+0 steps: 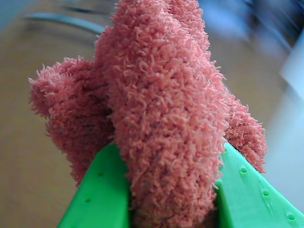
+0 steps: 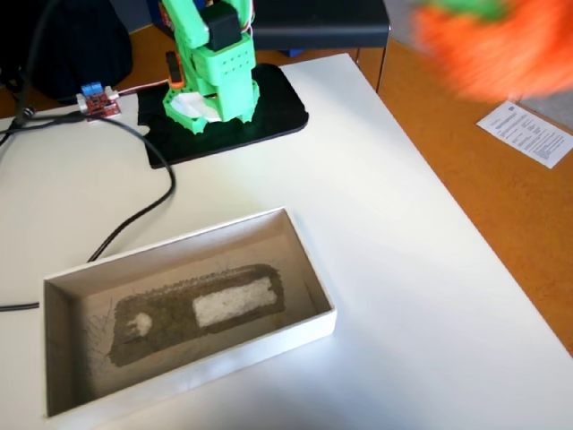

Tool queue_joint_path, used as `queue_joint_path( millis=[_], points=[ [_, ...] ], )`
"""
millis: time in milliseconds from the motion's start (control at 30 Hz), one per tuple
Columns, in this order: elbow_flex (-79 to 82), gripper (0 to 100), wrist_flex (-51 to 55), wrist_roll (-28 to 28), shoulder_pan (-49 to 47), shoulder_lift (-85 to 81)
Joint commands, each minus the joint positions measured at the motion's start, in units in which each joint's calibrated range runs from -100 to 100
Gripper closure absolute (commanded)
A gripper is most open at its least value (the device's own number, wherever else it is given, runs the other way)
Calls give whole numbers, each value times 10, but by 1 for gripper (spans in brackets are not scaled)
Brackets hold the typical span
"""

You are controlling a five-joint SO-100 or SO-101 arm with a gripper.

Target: Remove orange objects from table

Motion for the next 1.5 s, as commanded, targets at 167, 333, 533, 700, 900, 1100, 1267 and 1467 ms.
queue_joint_path(
  millis=[167, 333, 533, 700, 900, 1100, 1267, 1467],
  points=[
    [42, 58, -193, 53, -188, 69],
    [72, 58, -167, 48, -123, 43],
    [212, 58, -96, -9, 62, -74],
    [413, 58, 150, -33, 350, -288],
    [490, 58, 495, -52, 533, -461],
    [489, 58, 699, -170, 507, -549],
    [602, 58, 613, -164, 568, -611],
    [639, 58, 619, -109, 592, -611]
  ],
)
